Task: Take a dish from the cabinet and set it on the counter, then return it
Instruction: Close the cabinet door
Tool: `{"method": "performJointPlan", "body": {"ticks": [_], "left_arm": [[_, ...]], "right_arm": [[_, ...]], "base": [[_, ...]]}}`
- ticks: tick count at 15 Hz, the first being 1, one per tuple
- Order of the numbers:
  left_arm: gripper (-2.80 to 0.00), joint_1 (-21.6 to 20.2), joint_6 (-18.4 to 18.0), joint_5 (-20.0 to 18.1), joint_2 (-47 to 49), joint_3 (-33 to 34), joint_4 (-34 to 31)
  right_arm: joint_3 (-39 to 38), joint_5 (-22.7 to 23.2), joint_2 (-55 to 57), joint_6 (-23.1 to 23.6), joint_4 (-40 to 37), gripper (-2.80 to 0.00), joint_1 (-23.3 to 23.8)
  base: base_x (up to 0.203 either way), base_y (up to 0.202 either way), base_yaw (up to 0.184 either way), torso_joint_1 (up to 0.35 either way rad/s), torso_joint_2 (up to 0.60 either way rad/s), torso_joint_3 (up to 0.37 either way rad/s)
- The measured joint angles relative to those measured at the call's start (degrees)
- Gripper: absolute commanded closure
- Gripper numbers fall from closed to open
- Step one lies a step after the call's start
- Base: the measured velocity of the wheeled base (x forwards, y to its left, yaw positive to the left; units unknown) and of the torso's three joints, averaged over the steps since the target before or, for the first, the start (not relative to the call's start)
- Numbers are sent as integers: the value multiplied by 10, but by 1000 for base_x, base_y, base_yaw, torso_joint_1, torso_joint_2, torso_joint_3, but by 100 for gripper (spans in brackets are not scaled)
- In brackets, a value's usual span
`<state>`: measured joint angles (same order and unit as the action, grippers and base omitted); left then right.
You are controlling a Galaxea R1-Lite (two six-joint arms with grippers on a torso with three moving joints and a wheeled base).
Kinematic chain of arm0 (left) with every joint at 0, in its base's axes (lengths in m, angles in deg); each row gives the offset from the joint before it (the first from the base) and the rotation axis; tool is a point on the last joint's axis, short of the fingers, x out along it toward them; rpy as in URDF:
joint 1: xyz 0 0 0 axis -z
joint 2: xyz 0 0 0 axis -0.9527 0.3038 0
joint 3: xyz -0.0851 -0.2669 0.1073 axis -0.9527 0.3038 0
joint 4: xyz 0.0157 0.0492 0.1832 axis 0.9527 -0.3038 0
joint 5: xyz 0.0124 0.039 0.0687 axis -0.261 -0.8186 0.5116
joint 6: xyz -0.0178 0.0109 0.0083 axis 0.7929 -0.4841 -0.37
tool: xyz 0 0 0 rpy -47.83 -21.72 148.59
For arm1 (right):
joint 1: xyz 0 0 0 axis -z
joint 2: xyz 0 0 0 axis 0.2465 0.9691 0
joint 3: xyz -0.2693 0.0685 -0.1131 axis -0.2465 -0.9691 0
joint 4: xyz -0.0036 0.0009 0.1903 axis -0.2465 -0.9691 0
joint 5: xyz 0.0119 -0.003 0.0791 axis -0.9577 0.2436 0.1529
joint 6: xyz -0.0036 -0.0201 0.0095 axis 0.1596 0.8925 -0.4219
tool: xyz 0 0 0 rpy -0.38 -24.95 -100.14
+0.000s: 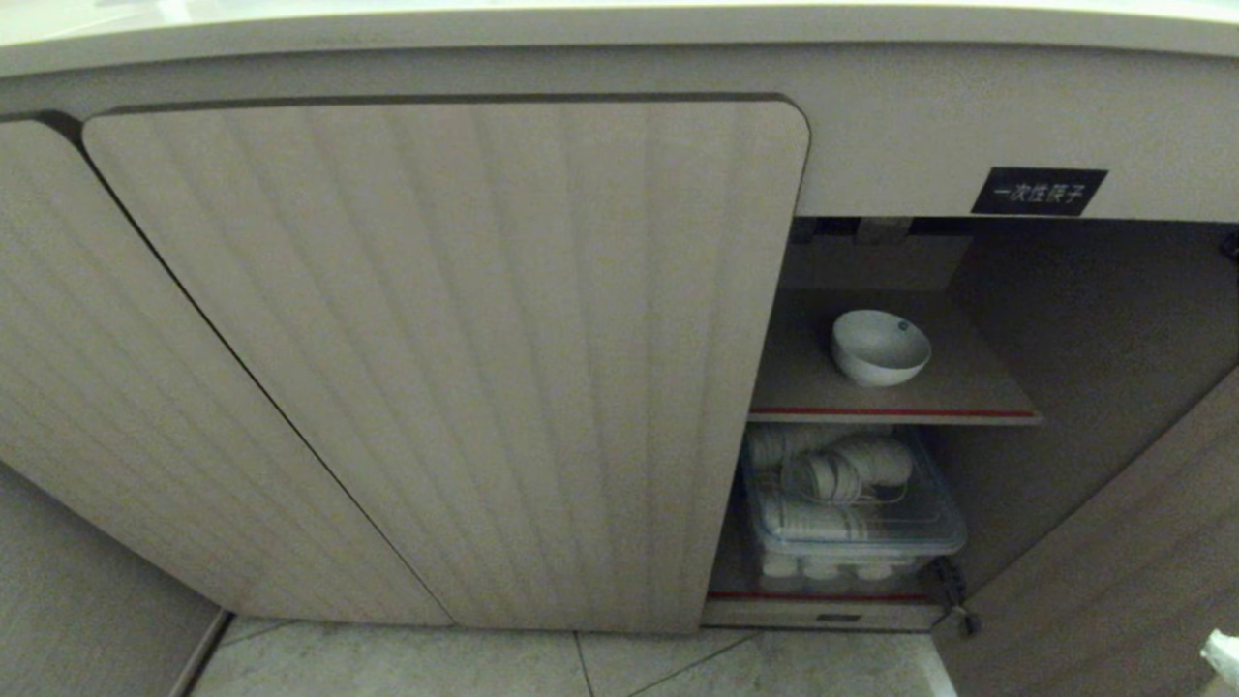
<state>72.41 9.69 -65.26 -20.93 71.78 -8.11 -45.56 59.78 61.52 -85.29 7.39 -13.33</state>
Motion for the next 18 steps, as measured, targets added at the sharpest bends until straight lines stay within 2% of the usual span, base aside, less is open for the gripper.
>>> {"method": "performJointPlan", "body": {"ticks": [3, 7, 13, 18], "left_arm": [[0, 0, 0, 0, 0, 0, 0], [0, 0, 0, 0, 0, 0, 0], [0, 0, 0, 0, 0, 0, 0], [0, 0, 0, 0, 0, 0, 0]], "right_arm": [[0, 2, -110, 39, -105, 0, 2], [0, 23, -240, 54, -199, 0, 0], [0, 42, -367, 53, -206, 0, -11], [0, 43, -393, 59, -205, 0, -11]], "base": [[0, 0, 0, 0, 0, 0], [0, 0, 0, 0, 0, 0], [0, 0, 0, 0, 0, 0], [0, 0, 0, 0, 0, 0]]}}
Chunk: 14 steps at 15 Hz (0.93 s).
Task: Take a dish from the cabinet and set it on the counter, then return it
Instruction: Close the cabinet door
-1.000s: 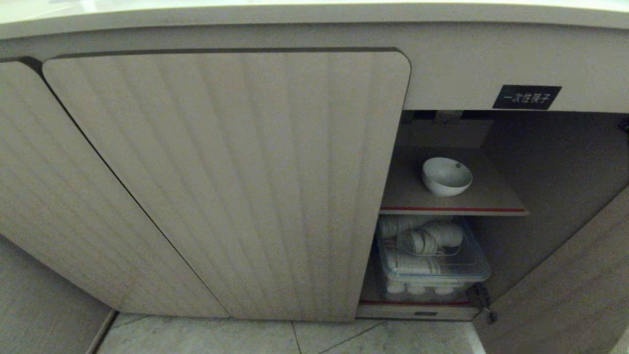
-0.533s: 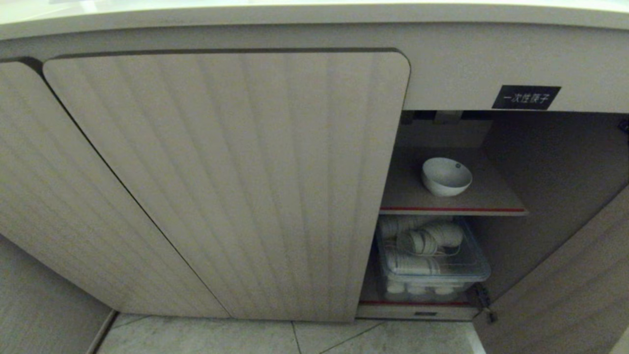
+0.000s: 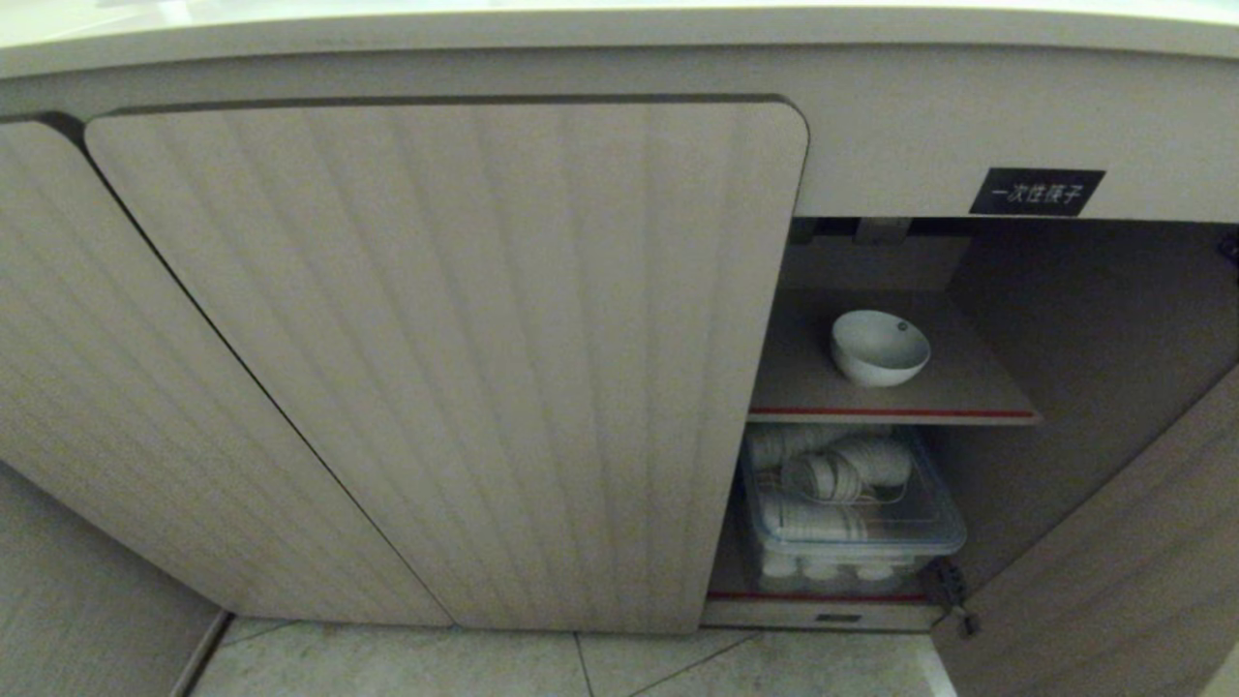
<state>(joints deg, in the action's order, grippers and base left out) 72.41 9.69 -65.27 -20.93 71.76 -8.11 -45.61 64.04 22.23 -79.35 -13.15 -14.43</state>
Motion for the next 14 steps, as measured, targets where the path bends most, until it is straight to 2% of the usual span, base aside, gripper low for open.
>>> {"method": "performJointPlan", "body": {"ticks": [14], "left_arm": [[0, 0, 0, 0, 0, 0, 0]], "right_arm": [[0, 0, -2, 1, -2, 0, 0]], "base": [[0, 0, 0, 0, 0, 0]]}}
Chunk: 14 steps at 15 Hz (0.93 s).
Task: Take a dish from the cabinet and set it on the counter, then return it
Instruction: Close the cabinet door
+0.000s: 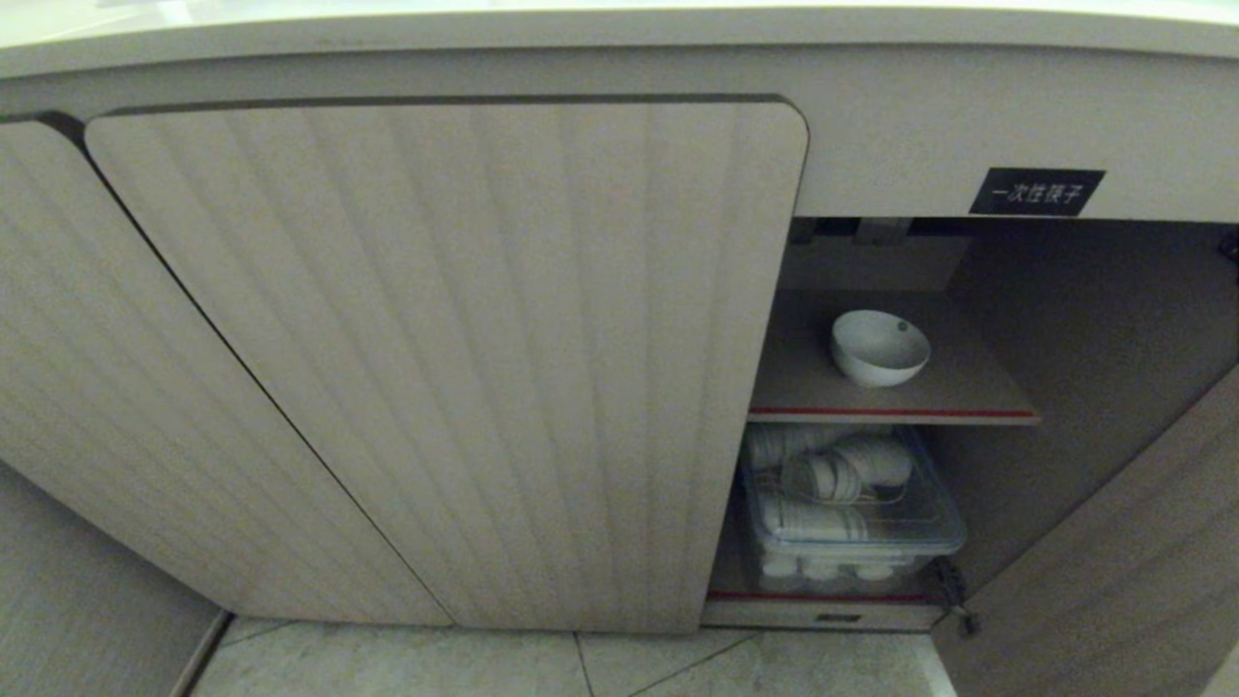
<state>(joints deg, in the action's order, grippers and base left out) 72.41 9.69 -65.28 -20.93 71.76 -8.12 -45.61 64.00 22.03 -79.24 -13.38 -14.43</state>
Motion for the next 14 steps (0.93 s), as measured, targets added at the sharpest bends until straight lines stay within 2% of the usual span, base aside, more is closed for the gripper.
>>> {"method": "performJointPlan", "body": {"ticks": [14], "left_arm": [[0, 0, 0, 0, 0, 0, 0]], "right_arm": [[0, -1, 0, 1, 0, 0, 0]], "base": [[0, 0, 0, 0, 0, 0]]}}
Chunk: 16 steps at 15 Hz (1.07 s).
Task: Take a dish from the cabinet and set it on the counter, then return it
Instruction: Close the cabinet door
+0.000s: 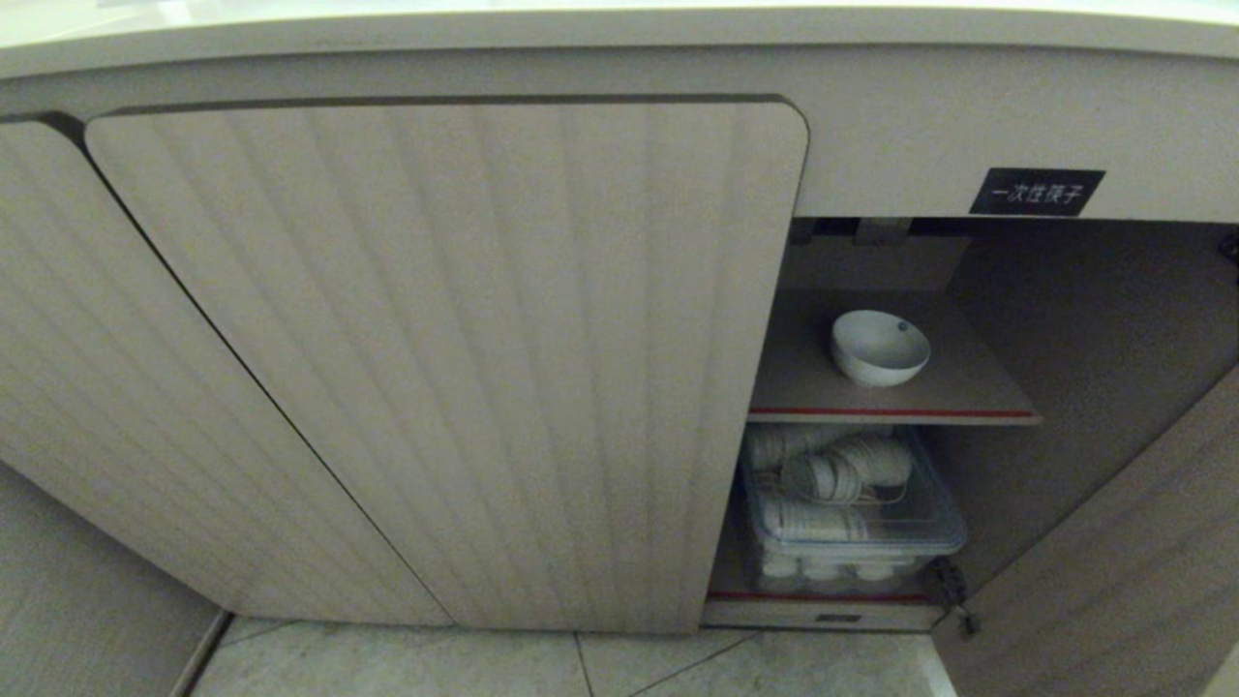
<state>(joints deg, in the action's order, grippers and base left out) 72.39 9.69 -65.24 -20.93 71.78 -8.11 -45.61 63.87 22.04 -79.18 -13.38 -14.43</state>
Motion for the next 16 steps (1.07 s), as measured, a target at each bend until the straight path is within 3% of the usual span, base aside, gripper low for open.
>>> {"method": "performJointPlan", "body": {"ticks": [16], "left_arm": [[0, 0, 0, 0, 0, 0, 0]], "right_arm": [[0, 0, 0, -1, -1, 0, 0]], "base": [[0, 0, 0, 0, 0, 0]]}}
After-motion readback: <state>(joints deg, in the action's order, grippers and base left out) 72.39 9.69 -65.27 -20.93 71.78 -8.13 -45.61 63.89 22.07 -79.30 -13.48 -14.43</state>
